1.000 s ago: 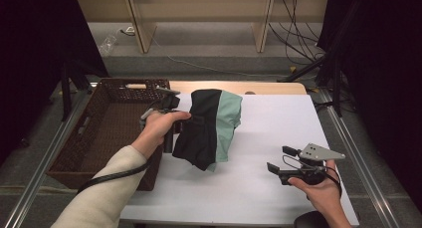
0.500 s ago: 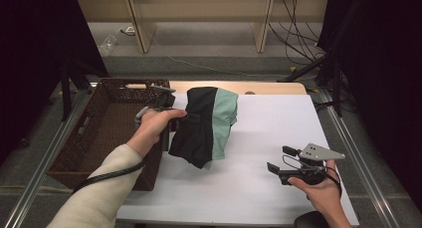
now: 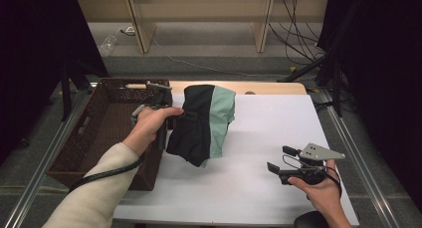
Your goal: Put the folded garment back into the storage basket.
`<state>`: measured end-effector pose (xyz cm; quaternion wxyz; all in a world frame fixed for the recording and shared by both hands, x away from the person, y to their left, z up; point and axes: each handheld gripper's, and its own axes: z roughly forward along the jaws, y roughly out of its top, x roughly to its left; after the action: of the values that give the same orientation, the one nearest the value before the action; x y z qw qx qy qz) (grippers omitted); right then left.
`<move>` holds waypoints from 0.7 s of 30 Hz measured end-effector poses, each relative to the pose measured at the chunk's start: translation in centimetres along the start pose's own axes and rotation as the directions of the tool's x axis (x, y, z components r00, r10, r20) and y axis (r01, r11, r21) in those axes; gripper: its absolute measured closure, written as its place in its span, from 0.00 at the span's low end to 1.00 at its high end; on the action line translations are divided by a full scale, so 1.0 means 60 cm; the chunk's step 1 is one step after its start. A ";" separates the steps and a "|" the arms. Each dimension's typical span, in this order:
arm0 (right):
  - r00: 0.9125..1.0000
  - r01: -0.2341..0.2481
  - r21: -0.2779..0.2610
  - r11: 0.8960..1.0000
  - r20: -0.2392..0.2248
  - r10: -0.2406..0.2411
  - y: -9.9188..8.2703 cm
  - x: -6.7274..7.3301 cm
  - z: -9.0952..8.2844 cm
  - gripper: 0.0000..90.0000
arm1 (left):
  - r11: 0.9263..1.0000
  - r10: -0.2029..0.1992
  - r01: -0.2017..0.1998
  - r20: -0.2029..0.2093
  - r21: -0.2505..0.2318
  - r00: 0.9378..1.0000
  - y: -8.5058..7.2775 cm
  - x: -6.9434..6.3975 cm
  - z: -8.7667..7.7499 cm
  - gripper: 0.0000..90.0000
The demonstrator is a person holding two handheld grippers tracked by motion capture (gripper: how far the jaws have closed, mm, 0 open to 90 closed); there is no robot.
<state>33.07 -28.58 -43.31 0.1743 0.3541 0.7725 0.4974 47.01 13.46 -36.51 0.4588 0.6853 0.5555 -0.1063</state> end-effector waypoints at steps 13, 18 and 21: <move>1.000 0.001 0.002 1.000 0.003 -0.001 0.000 -0.001 0.000 0.19 | 1.000 -0.003 0.003 -0.003 -0.011 1.000 0.006 0.002 -0.013 0.78; 1.000 0.001 0.002 1.000 0.004 -0.001 0.000 -0.001 0.000 0.19 | 1.000 -0.008 0.008 -0.004 -0.017 1.000 0.009 0.004 -0.019 0.78; 1.000 0.000 -0.001 1.000 0.003 0.000 0.000 -0.001 0.000 0.19 | 1.000 -0.009 0.009 -0.007 -0.020 1.000 0.010 0.005 -0.023 0.78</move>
<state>33.10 -28.63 -43.34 0.1754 0.3549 0.7721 0.4972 47.14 14.75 -35.63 0.4634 0.6784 0.5613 -0.1004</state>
